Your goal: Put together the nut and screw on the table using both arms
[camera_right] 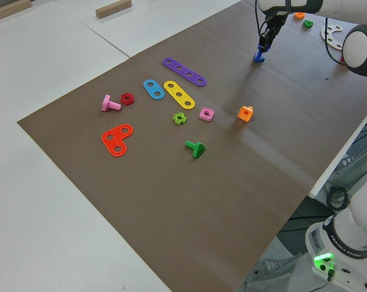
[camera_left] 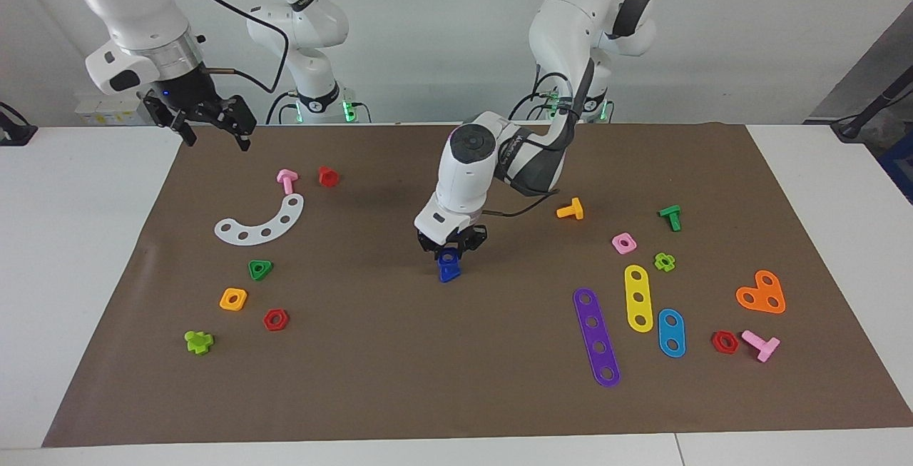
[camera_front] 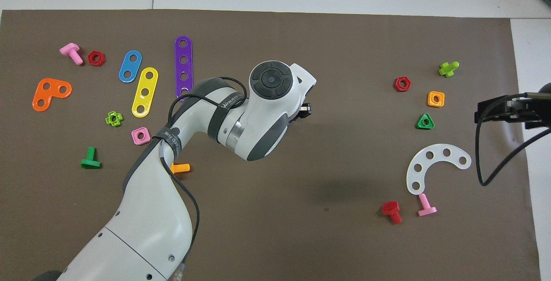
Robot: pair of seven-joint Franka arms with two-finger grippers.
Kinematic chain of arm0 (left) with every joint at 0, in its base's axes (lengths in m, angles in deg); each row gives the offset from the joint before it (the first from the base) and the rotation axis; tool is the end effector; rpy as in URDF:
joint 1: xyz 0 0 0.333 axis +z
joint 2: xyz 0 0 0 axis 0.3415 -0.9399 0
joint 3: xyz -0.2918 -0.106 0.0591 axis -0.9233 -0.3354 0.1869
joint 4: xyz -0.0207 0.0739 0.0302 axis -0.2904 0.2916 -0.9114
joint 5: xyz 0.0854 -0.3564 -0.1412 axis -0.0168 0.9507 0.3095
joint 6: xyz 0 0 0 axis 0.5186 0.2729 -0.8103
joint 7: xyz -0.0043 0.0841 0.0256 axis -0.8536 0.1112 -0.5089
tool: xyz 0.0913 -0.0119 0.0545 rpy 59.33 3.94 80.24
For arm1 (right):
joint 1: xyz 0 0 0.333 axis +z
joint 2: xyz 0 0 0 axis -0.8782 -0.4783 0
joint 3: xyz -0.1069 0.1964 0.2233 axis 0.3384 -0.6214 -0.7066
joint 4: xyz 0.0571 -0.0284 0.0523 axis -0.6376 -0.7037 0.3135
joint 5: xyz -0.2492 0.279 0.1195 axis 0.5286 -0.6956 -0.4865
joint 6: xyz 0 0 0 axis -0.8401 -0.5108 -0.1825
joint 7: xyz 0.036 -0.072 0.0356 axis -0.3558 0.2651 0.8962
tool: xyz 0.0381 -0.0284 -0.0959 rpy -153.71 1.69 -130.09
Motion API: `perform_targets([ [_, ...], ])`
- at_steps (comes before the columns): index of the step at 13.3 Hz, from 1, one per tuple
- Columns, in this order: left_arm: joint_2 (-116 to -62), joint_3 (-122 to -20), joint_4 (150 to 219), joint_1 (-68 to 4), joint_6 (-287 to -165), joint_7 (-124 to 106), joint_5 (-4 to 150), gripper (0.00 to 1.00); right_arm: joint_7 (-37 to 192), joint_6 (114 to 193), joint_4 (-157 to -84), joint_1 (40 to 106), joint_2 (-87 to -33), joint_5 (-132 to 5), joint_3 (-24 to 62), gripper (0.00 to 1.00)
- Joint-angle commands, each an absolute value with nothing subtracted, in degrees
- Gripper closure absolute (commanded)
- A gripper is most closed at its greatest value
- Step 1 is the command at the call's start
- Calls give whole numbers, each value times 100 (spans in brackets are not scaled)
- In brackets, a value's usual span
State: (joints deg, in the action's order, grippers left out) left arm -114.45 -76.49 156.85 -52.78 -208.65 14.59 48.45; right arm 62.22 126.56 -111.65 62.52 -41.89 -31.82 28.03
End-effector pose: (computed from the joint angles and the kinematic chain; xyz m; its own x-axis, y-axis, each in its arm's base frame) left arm 0.5599 -0.4631 0.3514 0.9999 -0.0071 0.0085 -0.0081 -0.9925 0.1218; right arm 0.5372 -0.0087 0.6192 0.9904 -0.1379 -0.0101 -0.1376 -0.9902 0.0219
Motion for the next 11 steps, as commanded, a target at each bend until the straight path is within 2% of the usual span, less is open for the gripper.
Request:
perform_targets([
  [1,-11623,-7556,15559,-5433,-20993,1514,4638,100,6372,12719,-11342,6143,-4047,-3265,2762,0],
  [11,-11597,-7538,15752,-5416,-21046,1497,4532,100,6372,12728,-11403,6107,-4012,-3300,2762,0],
])
